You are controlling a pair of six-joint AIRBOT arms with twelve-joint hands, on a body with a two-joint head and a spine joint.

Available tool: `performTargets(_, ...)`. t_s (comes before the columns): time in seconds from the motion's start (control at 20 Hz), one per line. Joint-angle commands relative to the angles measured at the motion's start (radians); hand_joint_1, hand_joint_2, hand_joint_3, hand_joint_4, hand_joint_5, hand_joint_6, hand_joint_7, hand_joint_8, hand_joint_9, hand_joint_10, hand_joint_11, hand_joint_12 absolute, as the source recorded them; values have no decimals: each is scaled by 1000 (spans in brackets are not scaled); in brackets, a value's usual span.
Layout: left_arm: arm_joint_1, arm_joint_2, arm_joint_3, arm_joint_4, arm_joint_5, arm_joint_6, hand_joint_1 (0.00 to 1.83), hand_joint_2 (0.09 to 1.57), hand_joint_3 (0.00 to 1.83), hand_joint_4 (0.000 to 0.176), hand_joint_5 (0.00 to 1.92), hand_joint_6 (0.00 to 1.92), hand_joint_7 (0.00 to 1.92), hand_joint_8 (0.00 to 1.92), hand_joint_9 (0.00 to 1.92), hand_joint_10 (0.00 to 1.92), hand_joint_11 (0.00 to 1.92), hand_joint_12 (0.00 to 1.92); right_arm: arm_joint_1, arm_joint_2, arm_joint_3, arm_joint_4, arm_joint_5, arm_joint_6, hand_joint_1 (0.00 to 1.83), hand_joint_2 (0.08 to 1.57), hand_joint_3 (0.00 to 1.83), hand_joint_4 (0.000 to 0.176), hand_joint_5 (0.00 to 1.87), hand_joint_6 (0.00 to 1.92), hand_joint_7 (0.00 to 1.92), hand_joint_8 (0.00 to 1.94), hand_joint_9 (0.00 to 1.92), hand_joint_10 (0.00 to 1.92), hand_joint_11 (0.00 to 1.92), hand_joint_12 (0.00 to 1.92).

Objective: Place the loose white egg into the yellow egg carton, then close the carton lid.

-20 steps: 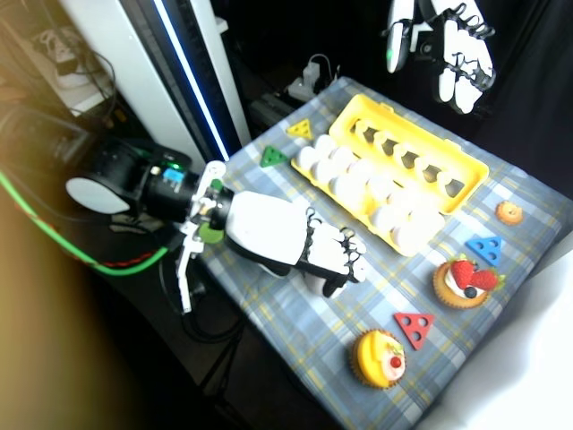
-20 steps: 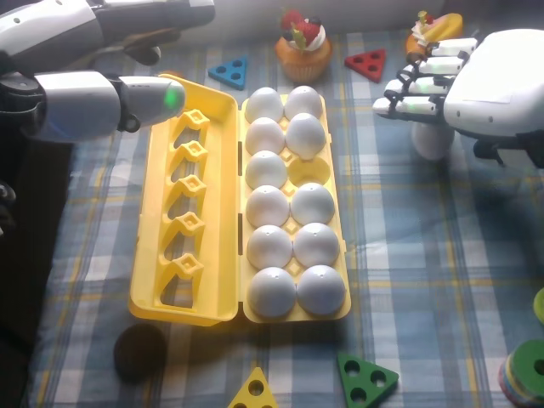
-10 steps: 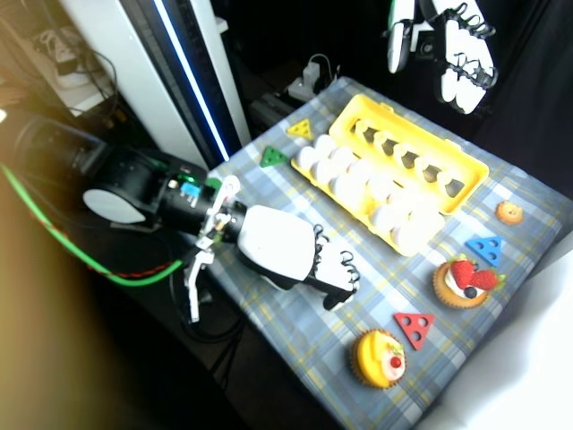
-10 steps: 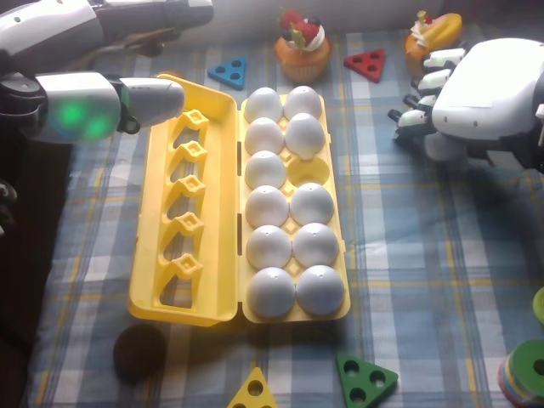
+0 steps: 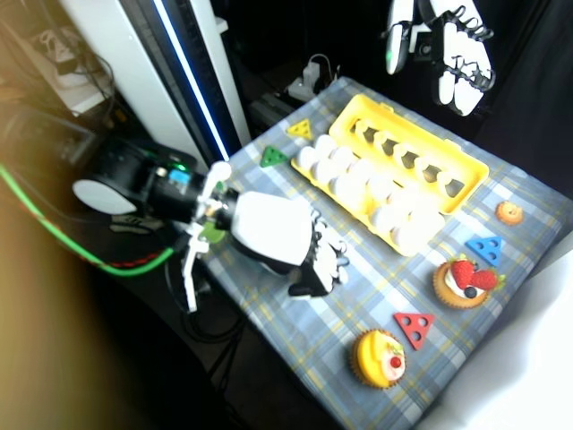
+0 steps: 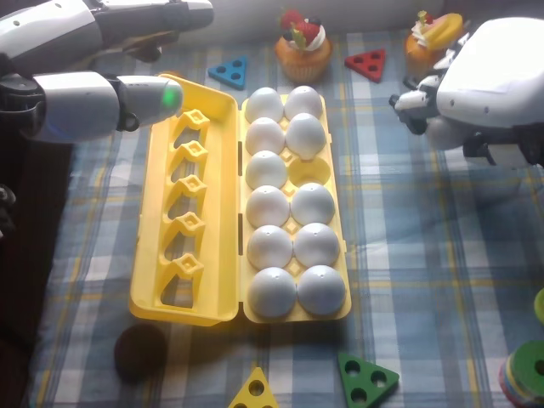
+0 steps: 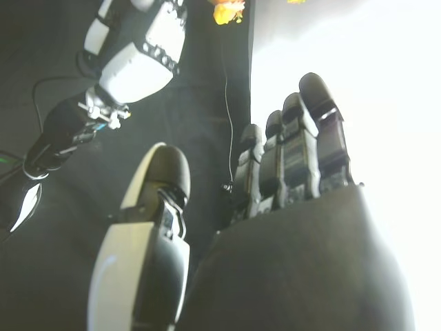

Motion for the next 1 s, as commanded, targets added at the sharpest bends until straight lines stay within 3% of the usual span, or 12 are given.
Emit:
performTargets(0.0,-12,2,3,-23,-117,-4,510,1381,1,44,245,9,166,0,188,3,0,848,15,14,-13,-8,144,-6,1155,1252,23,0,733,1310,713,1579,571,1855,563,1921)
performTargets(0.15,-10,1,5,-26,-115,-4,440,1399,3,66,218,2,137,1,144,3,0,673,16,35,-48,-35,185,-6,1319,1260,32,0,709,1351,660,1543,585,1708,452,1921)
performTargets(0.25,-8,1,7,-33,-114,-4,510,1376,0,33,267,15,167,6,179,16,0,767,23,42,-71,-64,208,-6,1318,1260,24,0,692,1313,684,1547,622,1714,536,1921)
performTargets(0.4,-6,1,8,-37,-114,-3,485,1374,0,37,289,14,173,2,186,13,0,768,33,39,-86,-102,217,-5,1323,1259,28,0,720,1251,682,1580,597,1758,528,1921)
performTargets(0.45,-6,1,8,-37,-113,-2,474,1379,1,38,282,7,154,7,161,8,0,639,35,34,-88,-113,222,-1,1317,1252,29,0,720,1304,701,1543,605,1704,522,1921)
performTargets(0.5,-5,1,8,-38,-113,-1,494,1375,0,26,297,11,164,10,169,10,0,614,37,28,-88,-141,230,28,1309,1171,226,0,726,1341,671,1602,574,1743,520,1921)
performTargets(0.6,-4,1,9,-44,-111,3,500,1368,0,26,306,6,178,4,193,12,0,720,42,14,-79,-212,242,119,1317,1052,517,0,730,1422,627,1711,562,1839,578,1921)
performTargets(0.65,-3,1,10,-50,-109,8,491,1368,0,32,309,6,176,1,190,9,0,742,47,2,-73,-239,249,155,1323,1058,507,0,674,1403,650,1727,592,1838,589,1921)
performTargets(0.7,-2,1,10,-55,-109,14,508,1361,0,26,315,5,176,0,186,5,0,709,50,-6,-71,-247,252,161,1309,1170,310,0,632,1442,609,1716,544,1818,566,1921)
performTargets(0.75,1,1,10,-59,-108,16,538,1354,0,7,329,6,188,2,199,8,0,768,53,-17,-69,-251,255,162,1297,1291,127,0,433,1562,627,1684,547,1866,480,1921)
performTargets(0.85,2,1,10,-61,-108,19,545,1358,1,0,331,2,181,3,195,3,0,769,57,-41,-62,-266,258,172,1273,1356,35,0,590,1618,492,1728,409,1894,316,1921)
performTargets(0.95,2,0,11,-62,-108,20,597,1351,0,0,337,2,197,5,211,7,0,818,62,-69,-51,-286,263,195,1153,1320,4,0,690,1538,558,1630,418,1887,335,1921)
